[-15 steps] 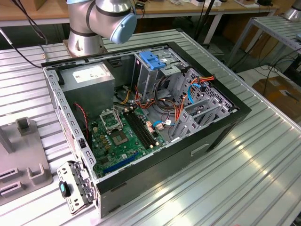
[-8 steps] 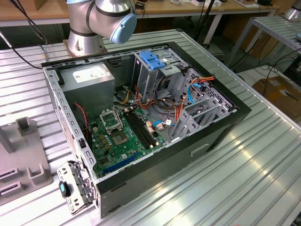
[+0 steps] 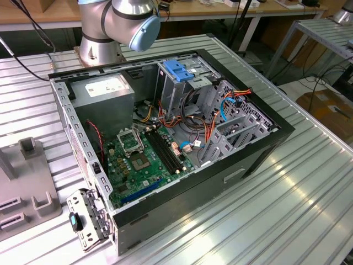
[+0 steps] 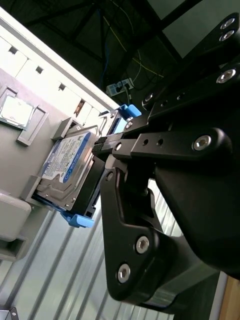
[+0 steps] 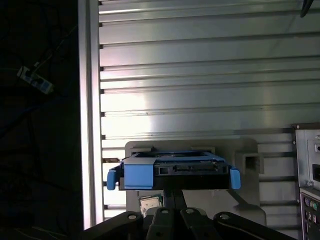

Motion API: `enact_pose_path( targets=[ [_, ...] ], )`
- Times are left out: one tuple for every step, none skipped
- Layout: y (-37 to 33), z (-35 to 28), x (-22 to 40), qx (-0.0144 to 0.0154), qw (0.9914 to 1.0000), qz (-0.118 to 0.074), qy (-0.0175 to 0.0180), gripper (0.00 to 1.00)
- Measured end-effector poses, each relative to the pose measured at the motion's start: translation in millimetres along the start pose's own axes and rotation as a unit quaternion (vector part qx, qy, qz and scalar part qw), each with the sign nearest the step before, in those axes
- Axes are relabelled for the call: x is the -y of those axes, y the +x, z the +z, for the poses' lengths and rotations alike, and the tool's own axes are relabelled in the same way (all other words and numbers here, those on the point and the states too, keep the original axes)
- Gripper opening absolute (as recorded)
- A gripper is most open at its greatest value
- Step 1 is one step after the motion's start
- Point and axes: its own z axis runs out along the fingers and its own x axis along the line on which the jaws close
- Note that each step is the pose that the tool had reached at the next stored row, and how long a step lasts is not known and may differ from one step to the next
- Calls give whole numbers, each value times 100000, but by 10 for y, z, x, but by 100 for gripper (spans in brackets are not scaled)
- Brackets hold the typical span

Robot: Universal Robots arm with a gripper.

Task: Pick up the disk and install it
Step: 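Pick up the disk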

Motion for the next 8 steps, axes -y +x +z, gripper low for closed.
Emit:
enact_pose_path(
  targets=[
    [0,0,0,1,100000,-4,-1,11],
    [0,0,0,0,100000,-4,1,11],
    [0,0,0,2,100000,-4,0,11],
    [0,0,0,-2,100000,-38,2,11],
    [0,0,0,-2,100000,-64,5,11],
    [0,0,0,-6,100000,-250,13,11],
    [0,1,0,-14,99998,-640,32,11],
    [0,1,0,-41,99989,-1497,71,11]
  ],
)
